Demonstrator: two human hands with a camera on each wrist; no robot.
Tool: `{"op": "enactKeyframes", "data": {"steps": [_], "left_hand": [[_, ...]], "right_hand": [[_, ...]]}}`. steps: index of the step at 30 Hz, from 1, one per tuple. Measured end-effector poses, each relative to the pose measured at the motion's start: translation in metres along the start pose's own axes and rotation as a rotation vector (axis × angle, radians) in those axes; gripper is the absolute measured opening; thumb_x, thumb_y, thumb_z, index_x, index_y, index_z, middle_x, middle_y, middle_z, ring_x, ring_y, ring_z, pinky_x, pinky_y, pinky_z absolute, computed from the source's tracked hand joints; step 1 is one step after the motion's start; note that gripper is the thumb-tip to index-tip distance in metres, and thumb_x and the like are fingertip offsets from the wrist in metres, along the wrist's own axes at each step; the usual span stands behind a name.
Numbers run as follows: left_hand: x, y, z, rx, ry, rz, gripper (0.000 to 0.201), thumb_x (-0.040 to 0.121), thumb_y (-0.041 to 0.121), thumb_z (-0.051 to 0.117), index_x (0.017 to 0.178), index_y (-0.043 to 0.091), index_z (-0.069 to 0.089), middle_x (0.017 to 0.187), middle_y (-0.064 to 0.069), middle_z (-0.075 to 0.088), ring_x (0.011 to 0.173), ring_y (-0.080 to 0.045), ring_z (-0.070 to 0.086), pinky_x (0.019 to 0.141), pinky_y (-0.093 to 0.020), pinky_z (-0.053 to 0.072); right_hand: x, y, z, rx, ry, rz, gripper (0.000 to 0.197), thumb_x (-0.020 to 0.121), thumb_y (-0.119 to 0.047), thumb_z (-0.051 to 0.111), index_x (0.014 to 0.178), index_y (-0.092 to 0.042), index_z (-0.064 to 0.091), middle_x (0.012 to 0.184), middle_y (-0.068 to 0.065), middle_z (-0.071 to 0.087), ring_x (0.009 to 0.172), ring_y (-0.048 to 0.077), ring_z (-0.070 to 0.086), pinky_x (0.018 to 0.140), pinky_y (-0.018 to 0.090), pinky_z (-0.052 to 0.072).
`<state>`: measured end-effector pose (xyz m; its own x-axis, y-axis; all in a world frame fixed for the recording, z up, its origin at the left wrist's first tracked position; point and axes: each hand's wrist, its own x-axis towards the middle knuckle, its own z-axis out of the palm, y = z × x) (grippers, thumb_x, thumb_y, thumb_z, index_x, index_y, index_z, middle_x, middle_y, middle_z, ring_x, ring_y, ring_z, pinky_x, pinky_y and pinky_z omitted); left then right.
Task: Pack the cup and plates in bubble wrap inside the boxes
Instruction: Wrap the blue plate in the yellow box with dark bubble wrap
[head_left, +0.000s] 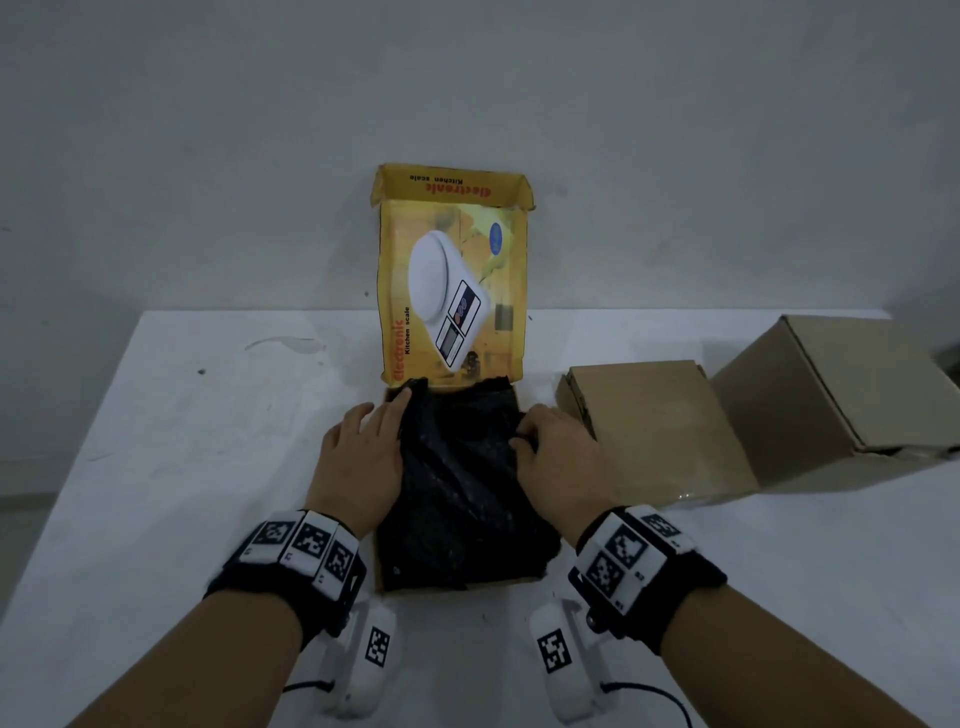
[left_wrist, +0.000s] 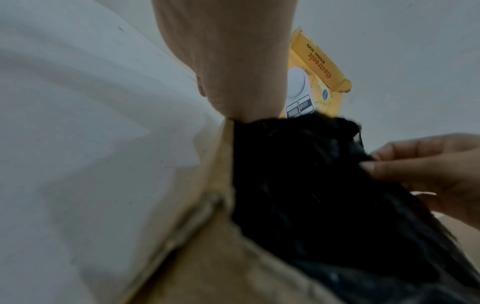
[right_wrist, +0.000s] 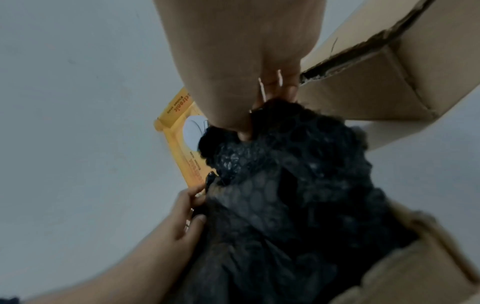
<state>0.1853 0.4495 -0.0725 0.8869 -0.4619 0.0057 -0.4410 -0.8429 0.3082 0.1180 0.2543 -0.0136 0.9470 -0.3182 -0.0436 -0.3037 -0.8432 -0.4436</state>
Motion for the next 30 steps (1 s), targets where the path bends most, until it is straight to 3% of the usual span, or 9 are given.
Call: {"op": "enactKeyframes", "data": {"steps": [4, 6, 10, 12, 14, 18, 24, 27, 30], "left_hand": [[0.0, -0.001, 0.002, 0.005, 0.006, 0.003, 0.062, 0.088, 0.028, 0.02, 0.149, 0.018, 0.022, 0.136, -0.005, 0.051, 0.129, -0.03, 0.04, 0.096, -0.047, 0.041], [0.0, -0.002, 0.003, -0.003, 0.008, -0.003, 0.061, 0.089, 0.026, 0.023, 0.149, 0.019, 0.02, 0.139, -0.004, 0.048, 0.13, -0.029, 0.037, 0.098, -0.046, 0.039], [0.0, -0.002, 0.002, -0.015, 0.018, 0.004, 0.063, 0.087, 0.029, 0.016, 0.149, 0.019, 0.02, 0.139, -0.003, 0.048, 0.129, -0.029, 0.038, 0.097, -0.046, 0.039], [0.0, -0.002, 0.002, -0.026, 0.019, 0.01, 0.064, 0.086, 0.03, 0.015, 0.149, 0.019, 0.023, 0.137, -0.004, 0.05, 0.127, -0.03, 0.04, 0.096, -0.047, 0.04], [0.0, -0.002, 0.003, -0.028, 0.02, 0.013, 0.063, 0.087, 0.029, 0.017, 0.149, 0.018, 0.023, 0.136, -0.004, 0.05, 0.127, -0.03, 0.04, 0.095, -0.047, 0.041], [0.0, -0.002, 0.003, -0.084, 0.008, -0.003, 0.062, 0.089, 0.024, 0.023, 0.15, 0.02, 0.018, 0.142, -0.004, 0.044, 0.131, -0.029, 0.034, 0.099, -0.046, 0.038], [0.01, -0.008, -0.003, -0.577, 0.17, -0.044, 0.056, 0.093, 0.001, 0.041, 0.143, 0.025, 0.031, 0.123, 0.01, 0.054, 0.12, -0.016, 0.037, 0.101, -0.031, 0.034], [0.022, -0.011, -0.012, -0.642, 0.299, -0.165, 0.061, 0.083, -0.005, 0.057, 0.136, 0.018, 0.038, 0.121, 0.0, 0.05, 0.117, -0.021, 0.045, 0.1, -0.038, 0.039], [0.036, -0.008, -0.026, -0.827, 0.088, -0.27, 0.088, 0.08, -0.006, 0.063, 0.148, 0.021, 0.013, 0.143, -0.006, 0.038, 0.133, -0.022, 0.035, 0.106, -0.033, 0.032]], "right_hand": [[0.002, -0.003, 0.005, 0.514, -0.127, 0.219, 0.013, 0.096, -0.016, 0.05, 0.107, -0.012, 0.056, 0.106, 0.006, 0.062, 0.1, 0.022, 0.057, 0.078, 0.026, 0.042], [0.001, 0.003, 0.011, 0.371, -0.13, 0.245, 0.016, 0.095, -0.016, 0.052, 0.108, -0.01, 0.057, 0.11, 0.01, 0.06, 0.104, 0.026, 0.055, 0.079, 0.027, 0.042], [-0.006, 0.008, 0.015, -0.025, 0.005, 0.004, 0.019, 0.084, -0.011, 0.063, 0.102, -0.015, 0.057, 0.104, 0.008, 0.05, 0.094, 0.027, 0.052, 0.076, 0.033, 0.044], [-0.006, 0.008, 0.011, -0.077, -0.094, -0.107, 0.02, 0.088, -0.006, 0.054, 0.106, -0.013, 0.056, 0.105, 0.007, 0.052, 0.093, 0.027, 0.054, 0.071, 0.032, 0.044], [-0.006, 0.006, 0.003, -0.124, -0.261, -0.15, 0.031, 0.092, -0.005, 0.046, 0.12, -0.012, 0.056, 0.114, 0.01, 0.057, 0.102, 0.028, 0.055, 0.079, 0.033, 0.048], [-0.005, -0.002, -0.011, -0.133, -0.621, -0.09, 0.07, 0.085, 0.002, 0.054, 0.147, -0.014, 0.025, 0.133, 0.014, 0.048, 0.118, 0.03, 0.051, 0.097, 0.038, 0.048], [-0.011, -0.01, 0.002, -0.421, -0.463, -0.25, 0.056, 0.084, -0.002, 0.057, 0.135, -0.008, 0.035, 0.124, 0.015, 0.05, 0.117, 0.029, 0.043, 0.095, 0.038, 0.042], [-0.008, -0.003, -0.003, -0.522, -0.382, -0.305, 0.066, 0.083, -0.016, 0.061, 0.141, -0.014, 0.03, 0.131, 0.009, 0.045, 0.122, 0.029, 0.036, 0.098, 0.04, 0.034], [-0.007, 0.0, -0.005, -0.526, -0.385, -0.314, 0.07, 0.083, -0.024, 0.064, 0.143, -0.017, 0.028, 0.141, 0.007, 0.034, 0.128, 0.028, 0.03, 0.1, 0.042, 0.031]]}}
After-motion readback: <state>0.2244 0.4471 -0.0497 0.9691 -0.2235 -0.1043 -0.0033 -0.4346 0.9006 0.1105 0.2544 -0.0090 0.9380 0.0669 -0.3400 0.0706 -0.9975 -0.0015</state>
